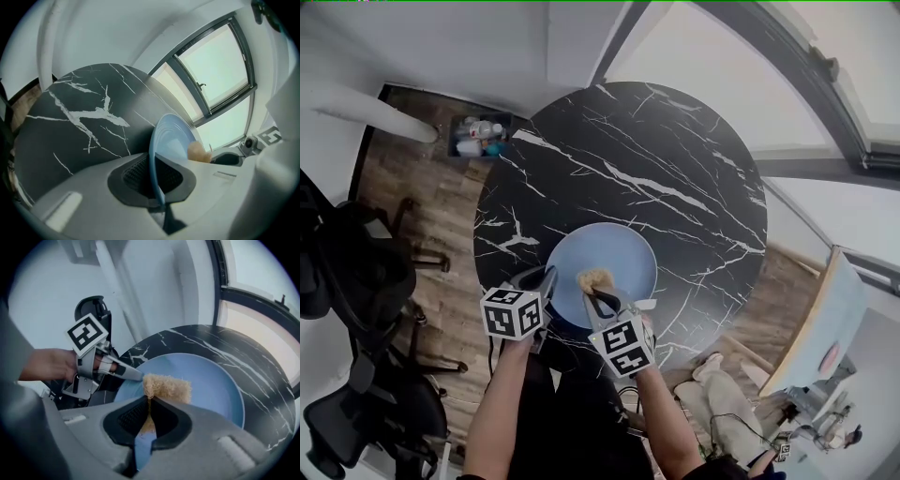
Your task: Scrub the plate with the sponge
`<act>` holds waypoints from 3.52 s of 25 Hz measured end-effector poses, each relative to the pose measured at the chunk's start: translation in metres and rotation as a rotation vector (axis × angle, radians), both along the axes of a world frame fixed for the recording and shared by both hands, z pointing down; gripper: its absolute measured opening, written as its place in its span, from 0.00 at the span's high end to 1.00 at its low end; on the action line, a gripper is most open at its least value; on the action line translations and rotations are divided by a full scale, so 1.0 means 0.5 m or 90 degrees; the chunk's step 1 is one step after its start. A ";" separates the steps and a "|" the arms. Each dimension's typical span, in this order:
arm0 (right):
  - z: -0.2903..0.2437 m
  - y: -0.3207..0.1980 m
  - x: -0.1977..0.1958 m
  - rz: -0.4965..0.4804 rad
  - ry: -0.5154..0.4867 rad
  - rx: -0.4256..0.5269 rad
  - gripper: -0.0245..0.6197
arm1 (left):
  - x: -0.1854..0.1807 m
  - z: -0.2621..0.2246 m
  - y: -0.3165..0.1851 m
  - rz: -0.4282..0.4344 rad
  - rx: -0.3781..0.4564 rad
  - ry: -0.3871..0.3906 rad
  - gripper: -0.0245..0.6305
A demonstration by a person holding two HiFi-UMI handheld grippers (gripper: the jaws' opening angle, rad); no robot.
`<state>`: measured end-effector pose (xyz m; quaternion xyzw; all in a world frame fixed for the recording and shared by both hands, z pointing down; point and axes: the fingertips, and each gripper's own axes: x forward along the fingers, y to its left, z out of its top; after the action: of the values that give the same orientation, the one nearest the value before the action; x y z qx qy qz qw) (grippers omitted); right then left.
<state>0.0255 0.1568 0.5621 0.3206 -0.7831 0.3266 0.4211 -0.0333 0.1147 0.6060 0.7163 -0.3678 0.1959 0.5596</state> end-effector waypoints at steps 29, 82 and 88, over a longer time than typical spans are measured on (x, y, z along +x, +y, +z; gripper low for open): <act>0.078 -0.014 0.006 -0.052 0.053 -0.062 0.93 | 0.002 0.000 0.003 0.020 -0.002 0.003 0.93; 0.061 0.104 -0.081 -0.120 0.020 -0.089 0.93 | 0.000 0.000 0.001 -0.009 0.003 0.001 0.94; 0.080 0.102 -0.081 -0.133 0.042 -0.069 0.93 | 0.003 0.000 0.000 0.017 0.012 -0.010 0.94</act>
<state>-0.0151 0.2077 0.6021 0.2245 -0.7789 0.3121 0.4955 -0.0316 0.1146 0.6059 0.7248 -0.3649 0.2055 0.5470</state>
